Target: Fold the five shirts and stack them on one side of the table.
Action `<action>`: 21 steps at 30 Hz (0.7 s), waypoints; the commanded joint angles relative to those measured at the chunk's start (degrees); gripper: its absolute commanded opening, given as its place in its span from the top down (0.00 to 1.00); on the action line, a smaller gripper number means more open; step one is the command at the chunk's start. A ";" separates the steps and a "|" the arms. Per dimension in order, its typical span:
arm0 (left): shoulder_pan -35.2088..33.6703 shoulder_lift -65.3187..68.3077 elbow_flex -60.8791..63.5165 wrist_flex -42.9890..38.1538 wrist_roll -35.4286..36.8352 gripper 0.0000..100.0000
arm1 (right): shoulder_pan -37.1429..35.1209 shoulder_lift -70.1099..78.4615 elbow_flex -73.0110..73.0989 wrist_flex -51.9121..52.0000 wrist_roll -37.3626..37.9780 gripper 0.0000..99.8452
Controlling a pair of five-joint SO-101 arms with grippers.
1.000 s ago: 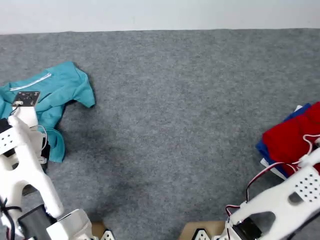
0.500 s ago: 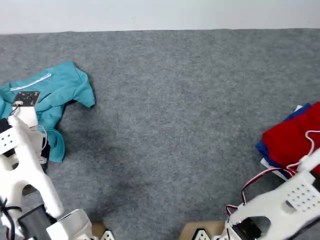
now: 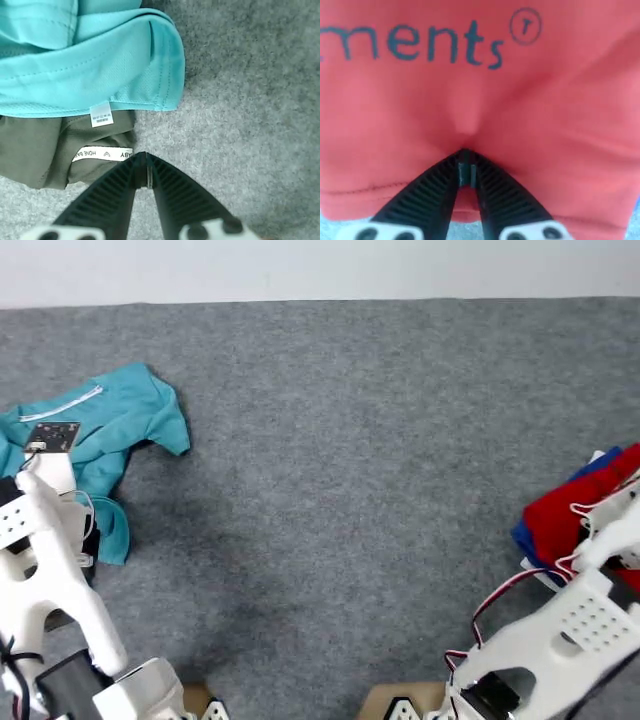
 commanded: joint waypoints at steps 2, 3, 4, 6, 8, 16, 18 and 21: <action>0.35 -1.76 -0.13 -1.23 -0.18 1.00 | -0.75 -4.09 -0.18 0.40 -0.79 0.99; 0.35 -1.76 -0.13 -1.23 -0.18 1.00 | -0.84 -5.41 -0.18 0.92 -0.79 0.99; 0.35 -1.85 -0.22 -1.14 -0.18 1.00 | -1.10 -6.81 -0.18 1.54 -0.70 0.99; 0.35 -2.20 -0.48 -0.97 -0.18 1.00 | -1.45 -9.89 -0.18 3.47 -0.62 0.99; 0.35 -2.37 -1.01 0.09 -0.18 1.00 | -2.15 -12.79 -0.18 5.67 -0.62 0.99; 0.35 -2.37 -7.69 8.09 -0.09 1.00 | -6.20 -27.03 2.55 8.66 -0.53 0.99; 0.35 -2.37 -10.77 10.02 0.09 1.00 | -8.48 -30.73 4.40 8.66 -0.53 0.99; 0.35 -2.37 -16.13 11.43 0.18 1.00 | -12.18 -35.12 9.14 8.66 -0.44 0.99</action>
